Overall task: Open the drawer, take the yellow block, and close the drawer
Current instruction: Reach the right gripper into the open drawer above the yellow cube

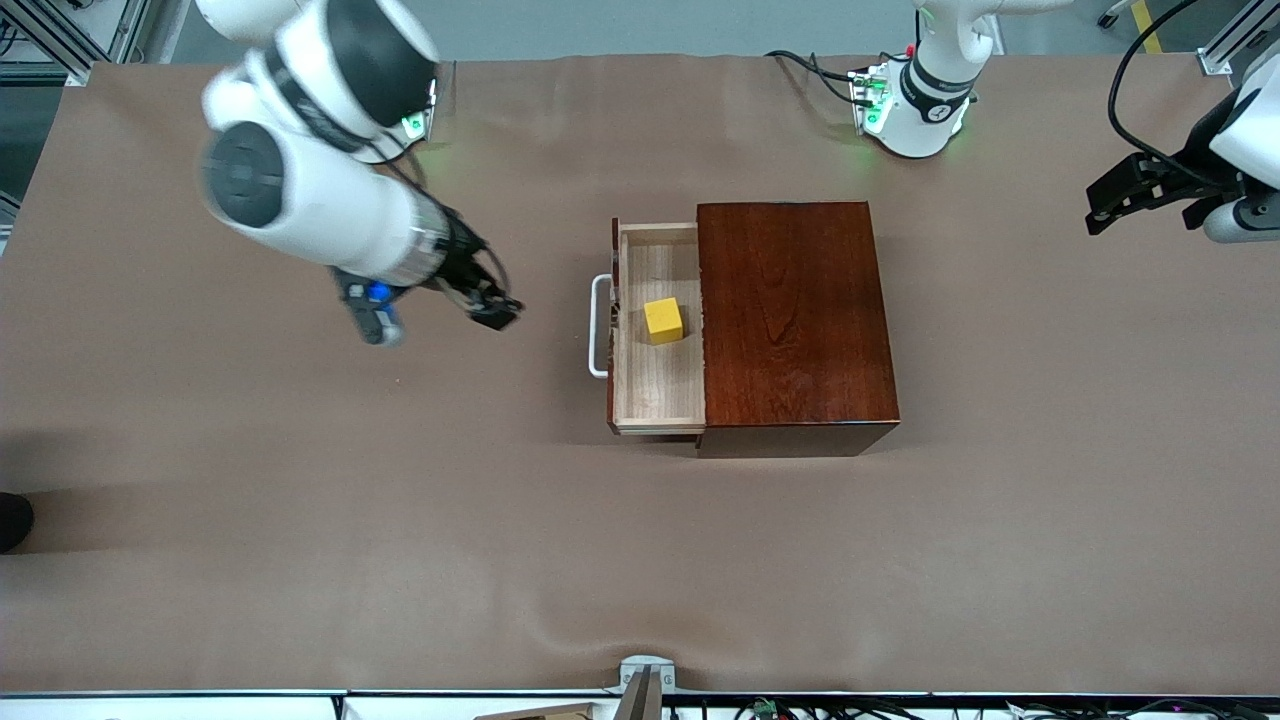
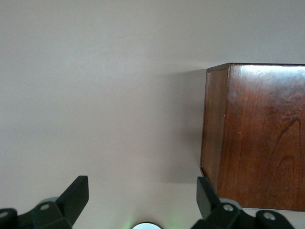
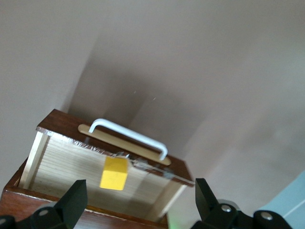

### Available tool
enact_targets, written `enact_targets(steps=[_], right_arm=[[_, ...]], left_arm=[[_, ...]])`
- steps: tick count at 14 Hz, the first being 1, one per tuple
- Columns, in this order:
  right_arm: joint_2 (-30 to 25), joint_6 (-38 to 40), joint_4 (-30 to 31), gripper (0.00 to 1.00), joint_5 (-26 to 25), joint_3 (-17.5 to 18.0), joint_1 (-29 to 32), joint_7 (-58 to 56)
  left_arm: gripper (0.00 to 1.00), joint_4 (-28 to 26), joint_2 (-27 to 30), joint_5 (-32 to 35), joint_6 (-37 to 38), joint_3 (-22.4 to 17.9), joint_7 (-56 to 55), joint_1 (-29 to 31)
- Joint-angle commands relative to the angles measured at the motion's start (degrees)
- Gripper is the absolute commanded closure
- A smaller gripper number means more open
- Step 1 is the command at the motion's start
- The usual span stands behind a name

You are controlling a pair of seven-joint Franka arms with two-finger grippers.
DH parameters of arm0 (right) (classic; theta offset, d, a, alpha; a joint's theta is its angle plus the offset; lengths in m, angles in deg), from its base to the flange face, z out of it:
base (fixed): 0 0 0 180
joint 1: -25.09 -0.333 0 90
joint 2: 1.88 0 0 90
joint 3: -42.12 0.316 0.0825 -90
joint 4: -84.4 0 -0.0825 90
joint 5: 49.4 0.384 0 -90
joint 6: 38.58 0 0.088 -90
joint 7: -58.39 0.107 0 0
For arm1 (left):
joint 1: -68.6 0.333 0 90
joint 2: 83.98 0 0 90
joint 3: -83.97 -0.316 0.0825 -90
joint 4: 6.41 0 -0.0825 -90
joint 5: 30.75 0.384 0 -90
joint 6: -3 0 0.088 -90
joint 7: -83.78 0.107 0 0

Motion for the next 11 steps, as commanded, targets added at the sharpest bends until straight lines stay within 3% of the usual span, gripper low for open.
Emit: enact_targets(steps=[1, 6, 11], right_arm=[[3.57, -7.58, 0.48, 0.0, -0.4, -0.74, -5.69, 7.45], [8.23, -17.63, 2.95, 0.0, -4.78, -0.74, -12.11, 16.86], [12.45, -25.53, 2.86, 0.0, -5.23, -0.74, -15.02, 27.15]], left_arm=[[0.0, 0.37, -0.09, -1.12, 1.11, 0.42, -0.56, 0.21], [0.0, 0.37, -0.18, -1.21, 2.08, 0.51, -1.0, 0.12], [0.0, 0.28, -0.44, -1.21, 1.99, 0.51, -1.08, 0.03]])
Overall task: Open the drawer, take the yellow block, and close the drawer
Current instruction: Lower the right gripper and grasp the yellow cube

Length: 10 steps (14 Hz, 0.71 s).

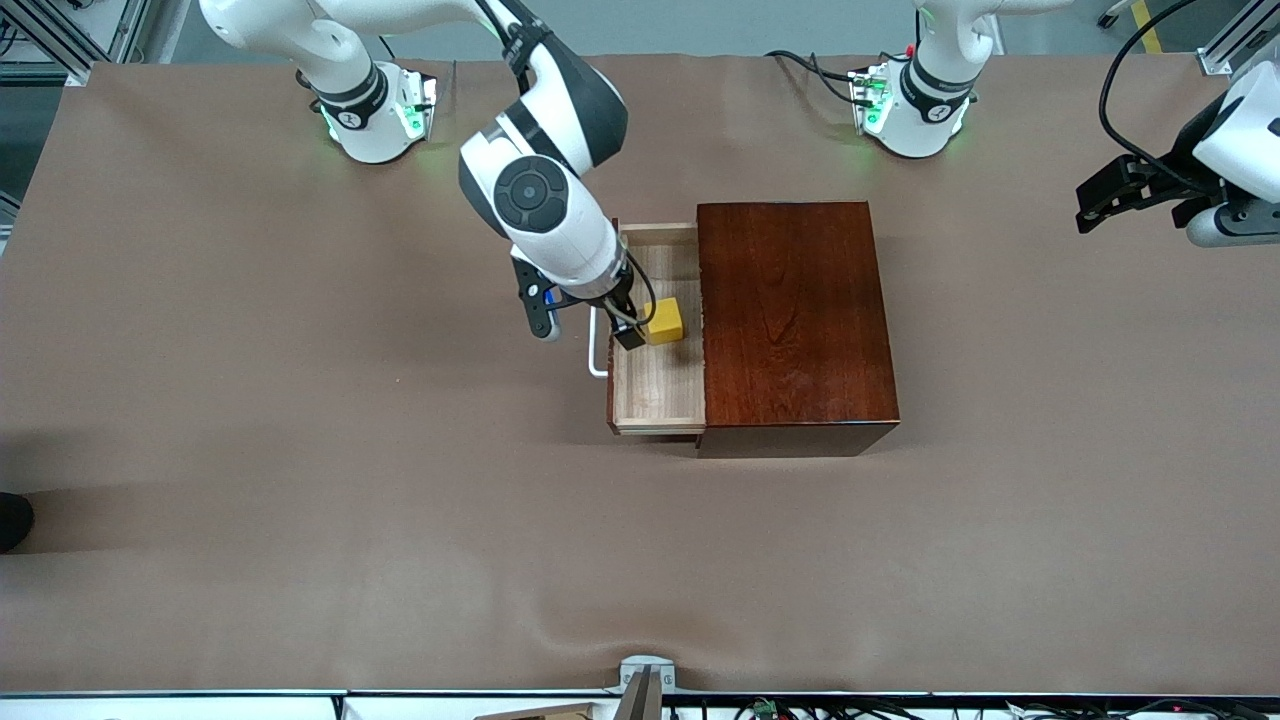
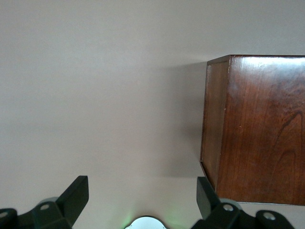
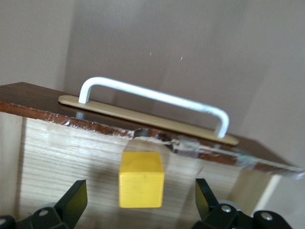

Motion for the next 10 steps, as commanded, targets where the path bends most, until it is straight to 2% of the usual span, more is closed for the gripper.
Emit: enact_targets(steps=[1, 10], right_arm=[[2.38, -4.11, -0.35, 0.0, -0.97, -0.64, -2.13, 4.77], [4.85, -5.53, -0.44, 0.0, -0.97, -0.64, -3.1, 7.67]], left_arm=[[0.0, 0.6, -0.4, -1.12, 0.69, 0.25, -0.91, 0.14], [0.0, 1.13, -1.98, -0.59, 1.22, 1.83, -0.91, -0.21]])
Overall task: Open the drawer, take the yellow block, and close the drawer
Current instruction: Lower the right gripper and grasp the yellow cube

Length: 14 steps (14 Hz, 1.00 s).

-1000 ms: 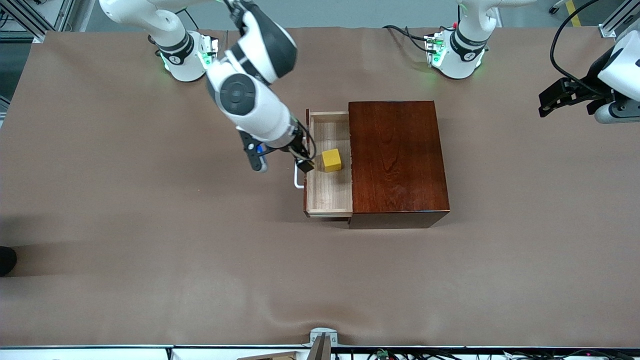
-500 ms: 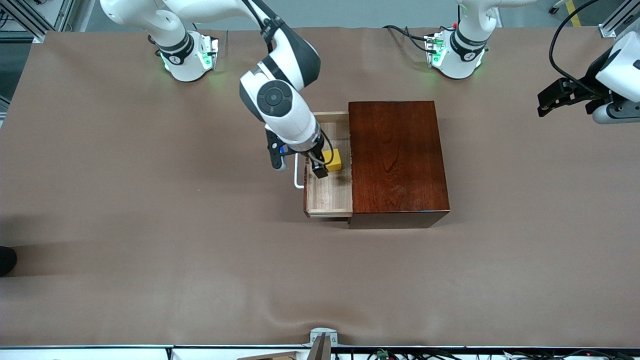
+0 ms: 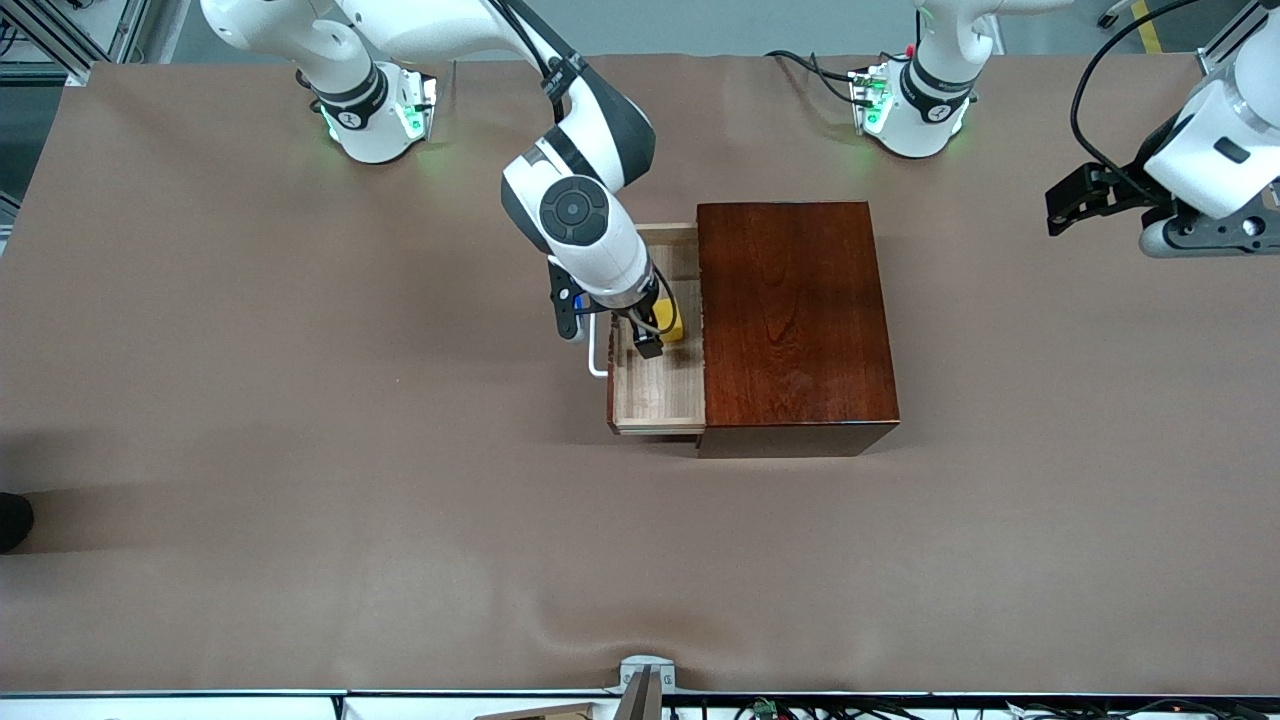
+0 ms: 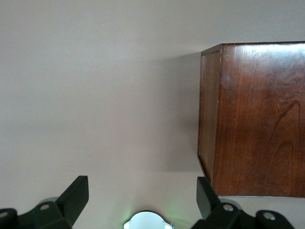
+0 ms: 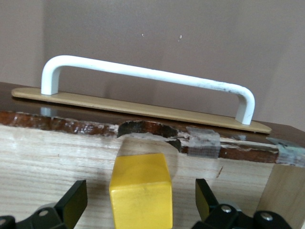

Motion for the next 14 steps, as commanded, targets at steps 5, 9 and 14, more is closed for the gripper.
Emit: enact_targets(steps=[5, 9, 14], right_arm=[[1.89, -2.25, -0.76, 0.25, -0.52, -0.56, -1.45, 5.5], [1.36, -1.47, -0.94, 1.0, -0.79, -0.56, -1.27, 6.21], [-1.27, 3.0, -3.82, 1.0, -0.87, -1.09, 0.66, 6.03]], left_arm=[[0.0, 1.12, -0.47, -0.42, -0.52, 0.05, -0.65, 0.33], [0.0, 1.12, -0.56, -0.59, -0.69, 0.05, -0.65, 0.33], [0.0, 1.03, -0.64, -0.77, -0.87, 0.05, -0.65, -0.02]])
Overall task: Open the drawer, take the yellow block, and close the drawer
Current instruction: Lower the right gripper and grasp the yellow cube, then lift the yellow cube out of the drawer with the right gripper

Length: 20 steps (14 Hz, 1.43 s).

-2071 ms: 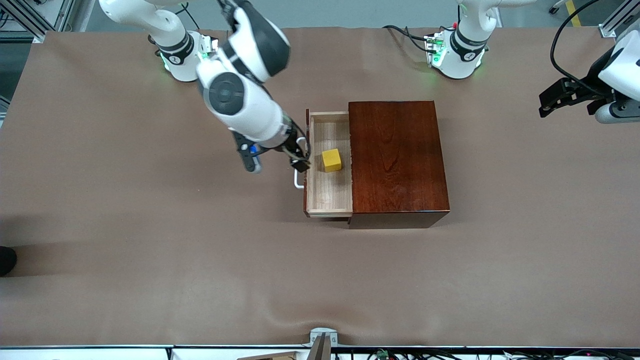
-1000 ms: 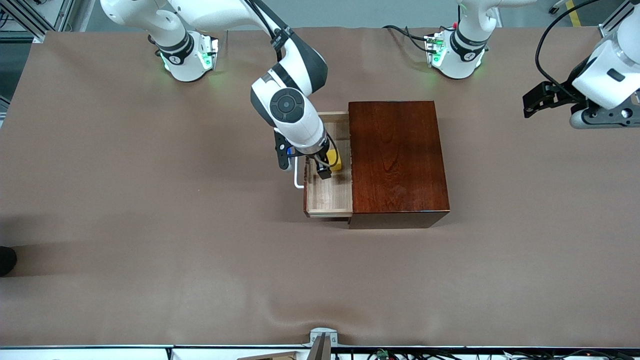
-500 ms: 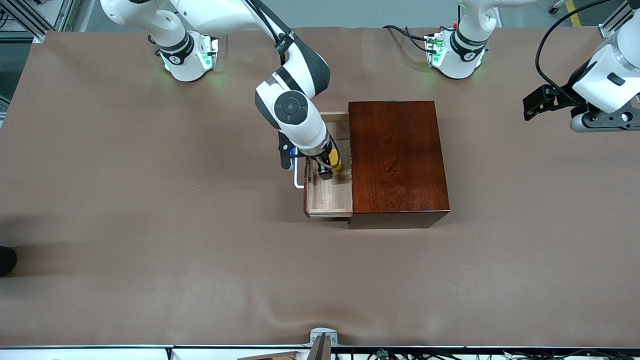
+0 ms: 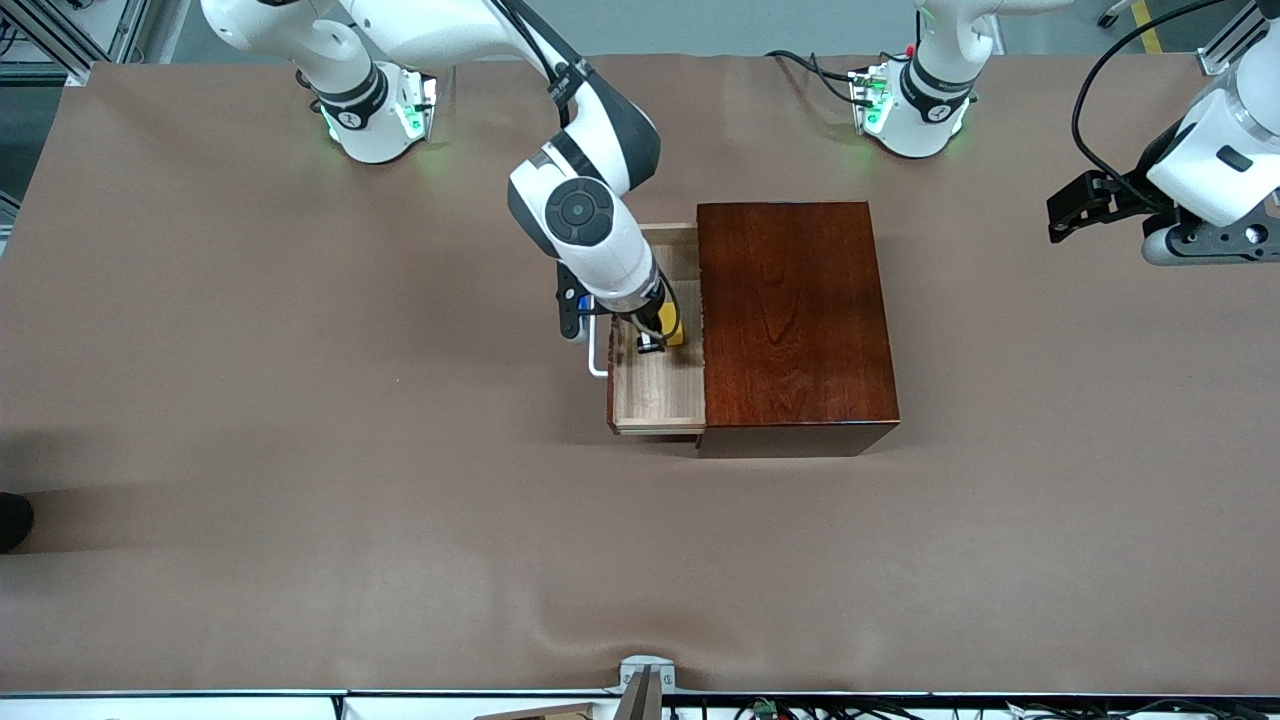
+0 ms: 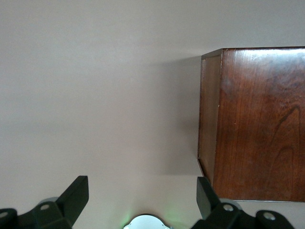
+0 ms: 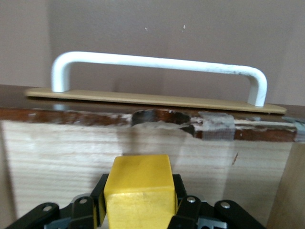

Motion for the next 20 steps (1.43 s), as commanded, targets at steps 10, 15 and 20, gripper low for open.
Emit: enact_targets(steps=[10, 15, 20], right_arm=[[-9.02, 19.12, -7.39, 1.0, -6.77, 0.04, 8.98, -16.99], [-13.95, 23.0, -7.39, 1.0, -6.94, -0.05, 15.3, -28.95], [-16.68, 30.01, -9.05, 1.0, -6.15, -0.05, 24.08, -44.32]], left_arm=[[0.0, 1.04, -1.19, -1.29, -1.26, 1.18, -0.39, -0.19], [0.0, 0.95, -1.19, -0.68, -1.08, 1.18, -0.3, -0.28], [0.0, 1.12, -1.1, -1.03, -1.25, 1.09, -0.21, 0.25]])
